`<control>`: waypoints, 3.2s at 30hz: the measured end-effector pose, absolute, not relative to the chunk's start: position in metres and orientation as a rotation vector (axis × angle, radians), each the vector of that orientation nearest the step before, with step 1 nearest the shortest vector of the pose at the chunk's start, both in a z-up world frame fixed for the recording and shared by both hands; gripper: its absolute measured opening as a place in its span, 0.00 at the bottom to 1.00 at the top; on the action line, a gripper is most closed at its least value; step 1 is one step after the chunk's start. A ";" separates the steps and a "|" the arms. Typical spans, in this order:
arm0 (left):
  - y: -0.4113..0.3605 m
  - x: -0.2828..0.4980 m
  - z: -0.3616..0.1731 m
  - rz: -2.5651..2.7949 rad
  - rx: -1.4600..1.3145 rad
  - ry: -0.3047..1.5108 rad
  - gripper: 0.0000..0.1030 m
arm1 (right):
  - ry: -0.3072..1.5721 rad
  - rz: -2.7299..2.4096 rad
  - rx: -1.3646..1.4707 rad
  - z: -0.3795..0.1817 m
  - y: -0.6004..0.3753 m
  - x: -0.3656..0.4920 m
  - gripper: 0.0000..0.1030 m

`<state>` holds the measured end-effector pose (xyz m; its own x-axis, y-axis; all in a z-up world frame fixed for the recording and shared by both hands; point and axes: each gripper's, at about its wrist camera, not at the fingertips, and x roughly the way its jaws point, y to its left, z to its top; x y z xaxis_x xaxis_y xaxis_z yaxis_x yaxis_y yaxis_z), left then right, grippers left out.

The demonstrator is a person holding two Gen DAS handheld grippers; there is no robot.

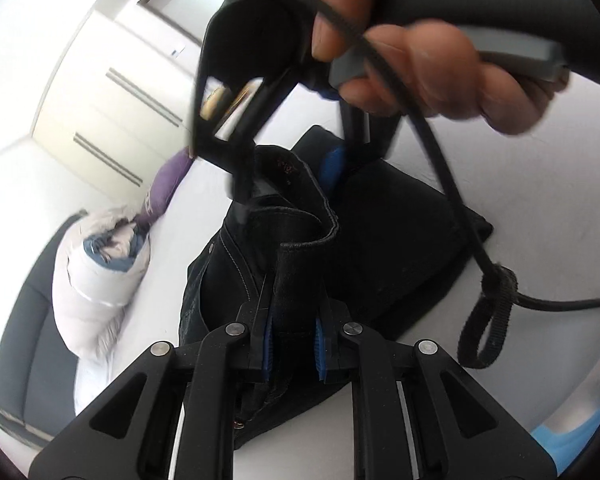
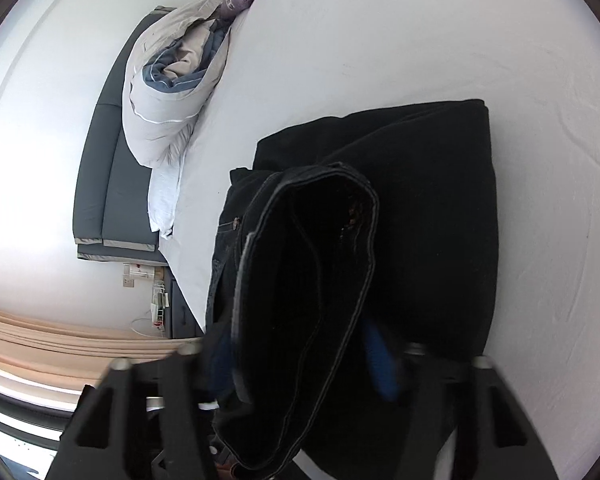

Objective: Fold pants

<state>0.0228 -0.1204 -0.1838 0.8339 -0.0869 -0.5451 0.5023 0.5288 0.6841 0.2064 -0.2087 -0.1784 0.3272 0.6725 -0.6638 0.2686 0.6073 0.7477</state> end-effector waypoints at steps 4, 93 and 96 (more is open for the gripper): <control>-0.125 0.019 -0.186 -0.399 0.962 0.484 0.14 | 1.204 0.325 0.878 -0.174 -0.215 0.192 0.17; 0.112 0.329 -0.187 -0.613 -0.250 1.210 0.84 | 1.117 0.154 0.878 -0.169 -0.297 0.134 0.82; 0.096 0.324 -0.202 -0.622 -0.183 1.255 0.84 | 1.166 0.165 0.835 -0.175 -0.273 0.152 0.82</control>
